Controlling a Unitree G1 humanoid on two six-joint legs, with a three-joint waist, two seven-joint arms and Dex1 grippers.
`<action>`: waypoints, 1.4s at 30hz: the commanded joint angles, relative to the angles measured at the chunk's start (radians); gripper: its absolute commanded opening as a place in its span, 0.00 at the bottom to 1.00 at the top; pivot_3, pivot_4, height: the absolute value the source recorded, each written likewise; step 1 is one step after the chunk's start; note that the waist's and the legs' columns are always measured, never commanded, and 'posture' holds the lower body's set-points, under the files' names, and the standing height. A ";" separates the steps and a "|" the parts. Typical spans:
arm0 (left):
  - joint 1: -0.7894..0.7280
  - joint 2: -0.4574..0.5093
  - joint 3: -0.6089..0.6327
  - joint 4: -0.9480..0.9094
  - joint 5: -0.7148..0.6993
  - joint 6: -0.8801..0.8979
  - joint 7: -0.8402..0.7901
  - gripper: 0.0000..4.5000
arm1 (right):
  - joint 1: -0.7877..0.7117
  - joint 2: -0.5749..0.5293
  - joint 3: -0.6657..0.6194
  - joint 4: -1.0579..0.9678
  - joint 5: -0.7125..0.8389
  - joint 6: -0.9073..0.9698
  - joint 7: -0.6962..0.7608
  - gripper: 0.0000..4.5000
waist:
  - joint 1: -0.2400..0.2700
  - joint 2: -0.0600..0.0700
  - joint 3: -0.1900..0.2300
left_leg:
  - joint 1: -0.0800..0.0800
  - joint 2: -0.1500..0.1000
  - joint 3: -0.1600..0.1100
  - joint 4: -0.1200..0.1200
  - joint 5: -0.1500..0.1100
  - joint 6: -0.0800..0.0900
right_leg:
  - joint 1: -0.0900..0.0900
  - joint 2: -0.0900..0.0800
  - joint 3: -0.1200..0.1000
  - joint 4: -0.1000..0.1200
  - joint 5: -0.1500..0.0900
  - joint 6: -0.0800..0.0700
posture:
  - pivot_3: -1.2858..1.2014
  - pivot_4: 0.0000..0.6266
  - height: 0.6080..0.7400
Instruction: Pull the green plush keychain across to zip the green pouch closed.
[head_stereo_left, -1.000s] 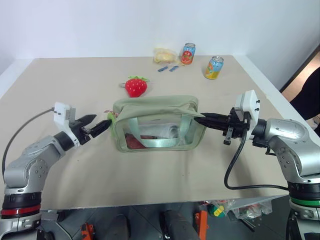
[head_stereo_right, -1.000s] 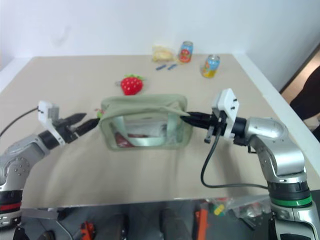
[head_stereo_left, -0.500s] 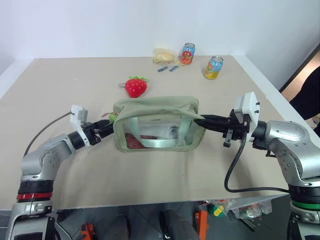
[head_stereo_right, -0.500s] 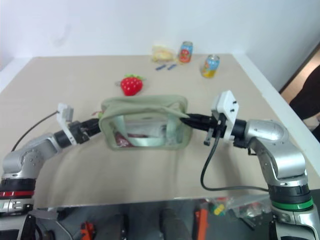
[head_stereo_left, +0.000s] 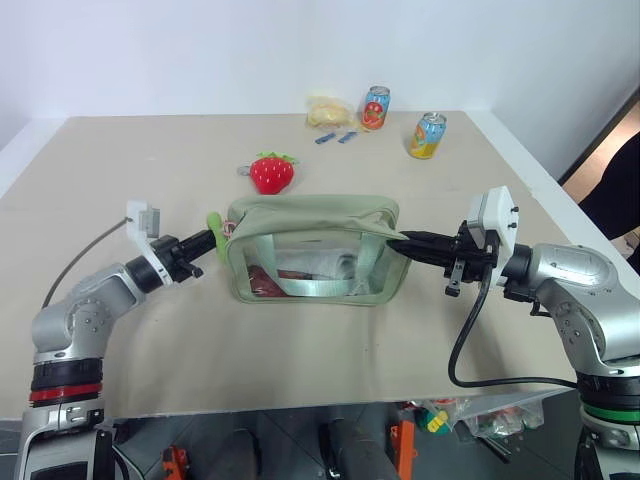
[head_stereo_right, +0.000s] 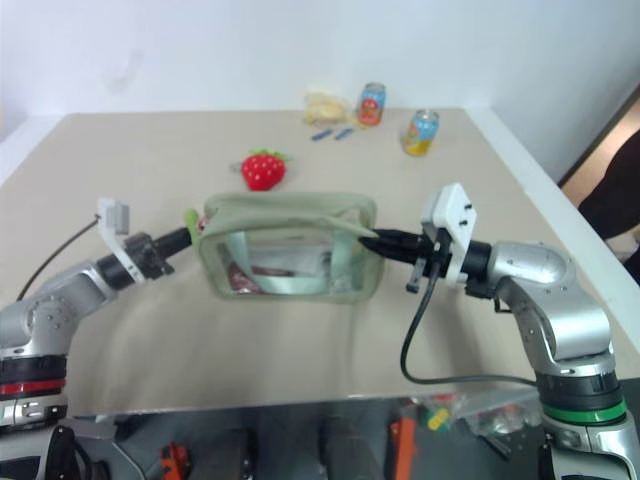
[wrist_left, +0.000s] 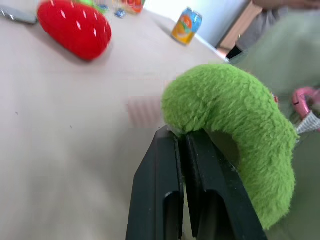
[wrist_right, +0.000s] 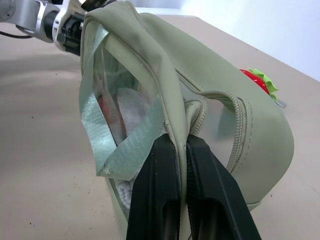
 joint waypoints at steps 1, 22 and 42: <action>-0.013 0.047 0.053 -0.106 -0.059 0.047 0.004 0.01 | -0.010 -0.009 -0.005 -0.031 0.018 -0.004 0.011 0.00 | 0.000 0.000 0.000 | 0.000 0.000 0.000 0.000 0.000 0.000 | 0.000 0.000 0.000 0.000 0.000 0.000 | 0.52 0.24 1.00; -0.467 -0.082 -0.129 -0.151 -0.058 0.068 0.068 0.01 | -0.003 -0.021 -0.016 -0.029 0.011 -0.003 0.011 0.00 | 0.004 0.000 0.000 | -0.001 -0.002 0.000 0.000 0.000 0.000 | -0.001 0.000 0.002 0.000 0.001 0.002 | 0.52 0.24 1.00; -0.412 -0.014 -0.213 -0.160 0.064 0.105 0.023 0.16 | 0.002 -0.021 -0.005 -0.030 0.011 -0.008 0.007 0.00 | 0.007 0.000 0.000 | -0.002 -0.003 0.000 0.001 0.000 -0.001 | 0.000 -0.001 0.002 0.000 0.001 0.003 | 0.52 0.24 1.00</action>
